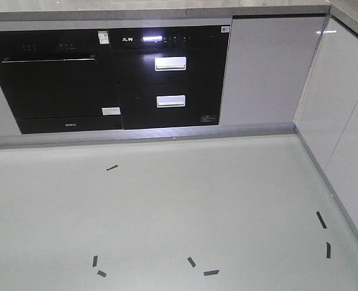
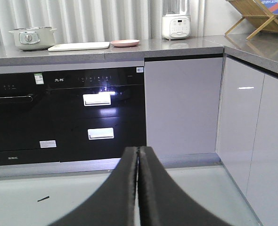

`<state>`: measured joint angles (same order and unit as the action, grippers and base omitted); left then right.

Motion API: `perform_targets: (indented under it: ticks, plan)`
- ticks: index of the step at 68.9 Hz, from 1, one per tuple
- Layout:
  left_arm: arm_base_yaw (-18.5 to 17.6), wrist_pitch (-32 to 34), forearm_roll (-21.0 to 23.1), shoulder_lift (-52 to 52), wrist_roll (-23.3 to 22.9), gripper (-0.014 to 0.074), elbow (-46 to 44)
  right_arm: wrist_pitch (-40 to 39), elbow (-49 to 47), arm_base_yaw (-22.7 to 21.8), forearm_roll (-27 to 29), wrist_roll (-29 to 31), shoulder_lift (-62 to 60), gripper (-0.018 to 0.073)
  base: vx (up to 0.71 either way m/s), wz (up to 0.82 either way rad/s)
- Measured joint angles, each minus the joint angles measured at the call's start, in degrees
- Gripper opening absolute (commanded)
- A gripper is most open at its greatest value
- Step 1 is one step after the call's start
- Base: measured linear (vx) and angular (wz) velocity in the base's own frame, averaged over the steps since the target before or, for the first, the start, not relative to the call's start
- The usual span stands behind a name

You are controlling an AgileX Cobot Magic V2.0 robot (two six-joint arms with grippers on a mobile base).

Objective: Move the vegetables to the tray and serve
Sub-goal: 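Drive the base forward toward the counter with both arms held still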

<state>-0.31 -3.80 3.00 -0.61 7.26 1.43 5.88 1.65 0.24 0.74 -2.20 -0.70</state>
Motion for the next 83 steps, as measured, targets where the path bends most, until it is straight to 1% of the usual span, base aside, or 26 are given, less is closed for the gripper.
perform_targets:
  ticks: [83]
  plan:
    - [0.0,0.0,0.0,0.0,0.0,-0.0006,0.0,0.0,0.0,0.0,0.0,0.0,0.0,-0.0003,0.05,0.04]
